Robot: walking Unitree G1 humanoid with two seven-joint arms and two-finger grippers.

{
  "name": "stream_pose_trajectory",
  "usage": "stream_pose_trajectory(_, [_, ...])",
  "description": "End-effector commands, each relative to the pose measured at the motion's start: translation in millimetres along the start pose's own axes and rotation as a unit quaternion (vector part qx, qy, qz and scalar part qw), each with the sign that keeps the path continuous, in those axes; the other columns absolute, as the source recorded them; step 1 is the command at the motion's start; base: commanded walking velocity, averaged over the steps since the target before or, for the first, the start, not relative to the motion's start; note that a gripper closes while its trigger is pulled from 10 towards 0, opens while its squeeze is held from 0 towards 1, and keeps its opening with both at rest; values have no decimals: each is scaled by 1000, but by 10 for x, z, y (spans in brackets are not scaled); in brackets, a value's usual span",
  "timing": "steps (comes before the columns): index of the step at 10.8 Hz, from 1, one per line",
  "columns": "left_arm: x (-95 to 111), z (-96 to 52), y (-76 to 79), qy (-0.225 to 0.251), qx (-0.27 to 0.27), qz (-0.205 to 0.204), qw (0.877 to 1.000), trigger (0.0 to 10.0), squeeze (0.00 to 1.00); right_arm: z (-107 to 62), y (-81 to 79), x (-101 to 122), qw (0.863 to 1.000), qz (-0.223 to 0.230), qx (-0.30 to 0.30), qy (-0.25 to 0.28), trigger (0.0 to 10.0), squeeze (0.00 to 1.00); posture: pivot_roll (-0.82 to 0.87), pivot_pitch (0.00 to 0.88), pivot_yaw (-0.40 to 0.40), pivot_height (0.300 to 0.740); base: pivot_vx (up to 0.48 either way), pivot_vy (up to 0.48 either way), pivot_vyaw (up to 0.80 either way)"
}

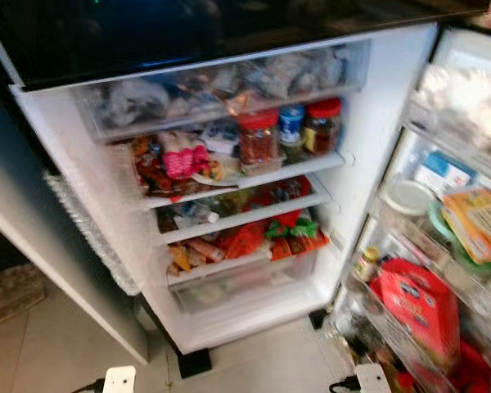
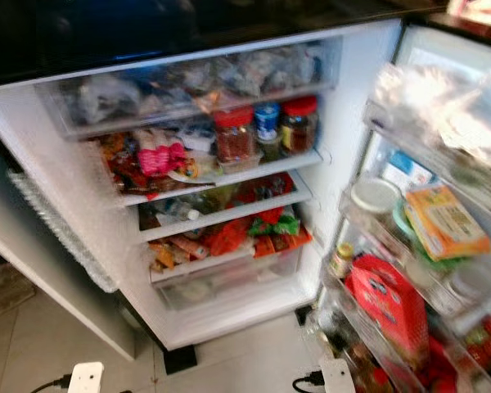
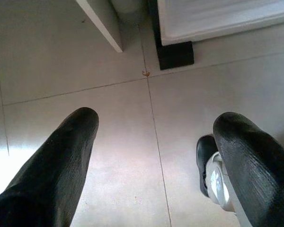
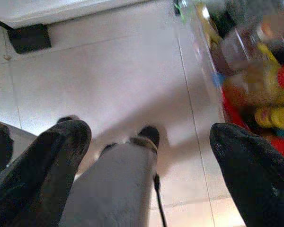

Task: Restocking fridge

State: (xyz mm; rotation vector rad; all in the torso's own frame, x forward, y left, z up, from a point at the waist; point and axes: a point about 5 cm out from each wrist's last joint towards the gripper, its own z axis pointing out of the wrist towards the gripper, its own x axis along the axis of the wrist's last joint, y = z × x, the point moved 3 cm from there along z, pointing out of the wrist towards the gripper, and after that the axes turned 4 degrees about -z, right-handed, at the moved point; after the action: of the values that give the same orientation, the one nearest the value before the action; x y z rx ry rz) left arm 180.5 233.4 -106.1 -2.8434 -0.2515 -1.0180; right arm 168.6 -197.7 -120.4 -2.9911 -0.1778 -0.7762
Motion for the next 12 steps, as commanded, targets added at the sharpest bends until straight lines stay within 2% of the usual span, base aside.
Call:
stream_pose_trajectory(1, [-64,-15,-2,-9,1,3,1000,10000,0,-8,26,-25,1000,0,-3,-4,10000,0,-83,0,53,740,0,352,0])
stream_pose_trajectory(2, [-74,-17,8,-10,0,3,1000,10000,0,-10,33,-31,1000,0,-4,-5,10000,0,-82,0,51,740,0,352,0])
stream_pose_trajectory(5, [-77,-16,18,-10,1,-2,1000,10000,0,-13,52,-19,1000,0,-7,-3,10000,0,-78,0,42,740,0,0,0])
stream_pose_trajectory(12, [-34,1,53,-7,1,-13,1000,10000,0,-9,75,31,1000,6,-11,2,10000,0,-86,0,37,740,0,439,0])
